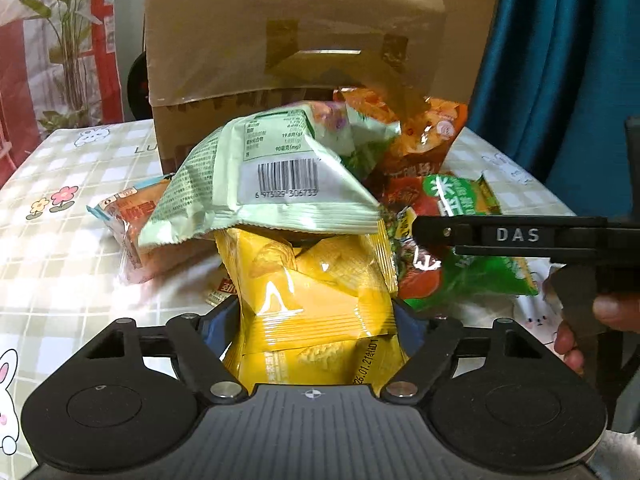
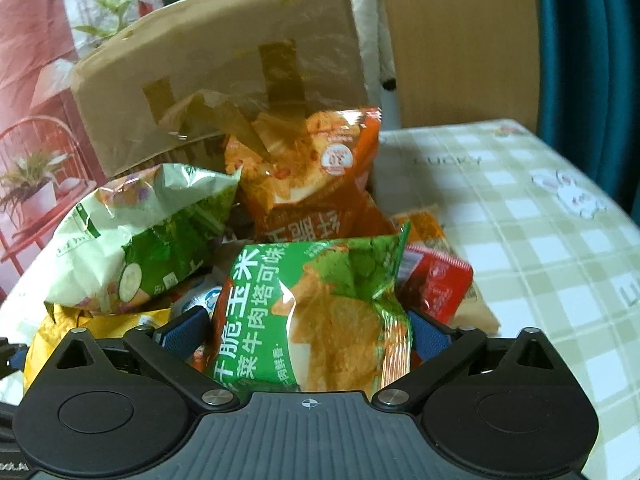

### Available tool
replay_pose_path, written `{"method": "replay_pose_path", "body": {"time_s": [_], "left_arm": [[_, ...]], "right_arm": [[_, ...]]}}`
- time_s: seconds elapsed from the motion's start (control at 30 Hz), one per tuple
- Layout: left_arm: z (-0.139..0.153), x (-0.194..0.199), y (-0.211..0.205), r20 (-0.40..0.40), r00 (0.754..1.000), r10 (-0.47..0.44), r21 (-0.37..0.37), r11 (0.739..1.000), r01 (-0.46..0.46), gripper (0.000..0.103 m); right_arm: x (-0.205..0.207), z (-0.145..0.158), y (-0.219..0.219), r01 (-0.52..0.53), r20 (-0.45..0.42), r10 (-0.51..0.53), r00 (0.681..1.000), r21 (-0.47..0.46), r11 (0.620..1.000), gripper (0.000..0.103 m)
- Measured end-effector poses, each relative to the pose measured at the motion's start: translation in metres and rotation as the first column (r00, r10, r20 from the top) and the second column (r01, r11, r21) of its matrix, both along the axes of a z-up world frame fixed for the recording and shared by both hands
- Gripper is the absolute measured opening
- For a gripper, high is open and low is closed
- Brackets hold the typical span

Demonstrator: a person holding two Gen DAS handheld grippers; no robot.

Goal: Organize snacks
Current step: 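Grasp the yellow bag with the left tool while the right tool grasps the green corn-chip bag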

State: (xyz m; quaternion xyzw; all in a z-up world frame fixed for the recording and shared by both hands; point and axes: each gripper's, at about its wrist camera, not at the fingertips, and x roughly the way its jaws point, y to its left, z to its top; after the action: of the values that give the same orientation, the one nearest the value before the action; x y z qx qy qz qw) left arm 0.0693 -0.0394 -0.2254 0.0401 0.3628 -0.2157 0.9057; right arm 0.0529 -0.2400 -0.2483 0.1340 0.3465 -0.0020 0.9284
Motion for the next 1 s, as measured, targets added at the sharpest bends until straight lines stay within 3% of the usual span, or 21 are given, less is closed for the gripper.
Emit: {"method": "replay_pose_path", "body": {"time_s": [0.23, 0.63, 0.87, 1.0], "left_arm": [[0.008, -0.011, 0.004, 0.000, 1.000, -0.024, -0.039, 0.999, 0.024, 0.080], [0.031, -0.044, -0.001, 0.078, 0.989, -0.123, -0.080, 0.988, 0.129, 0.080], [0.057, -0.048, 0.004, 0.172, 0.983, -0.068, -0.102, 0.991, 0.086, 0.080], [0.078, -0.044, 0.011, 0.254, 0.967, -0.008, -0.112, 0.993, 0.038, 0.080]], "right_arm": [[-0.018, 0.015, 0.000, 0.027, 0.045, -0.025, 0.999, -0.035, 0.999, 0.074], [-0.053, 0.044, -0.002, 0.064, 0.130, -0.052, 0.990, -0.090, 0.994, 0.061], [-0.066, 0.068, -0.008, 0.092, 0.210, -0.069, 0.975, -0.100, 0.991, 0.058], [-0.068, 0.081, -0.014, 0.115, 0.255, -0.084, 0.963, -0.109, 0.987, 0.057]]}}
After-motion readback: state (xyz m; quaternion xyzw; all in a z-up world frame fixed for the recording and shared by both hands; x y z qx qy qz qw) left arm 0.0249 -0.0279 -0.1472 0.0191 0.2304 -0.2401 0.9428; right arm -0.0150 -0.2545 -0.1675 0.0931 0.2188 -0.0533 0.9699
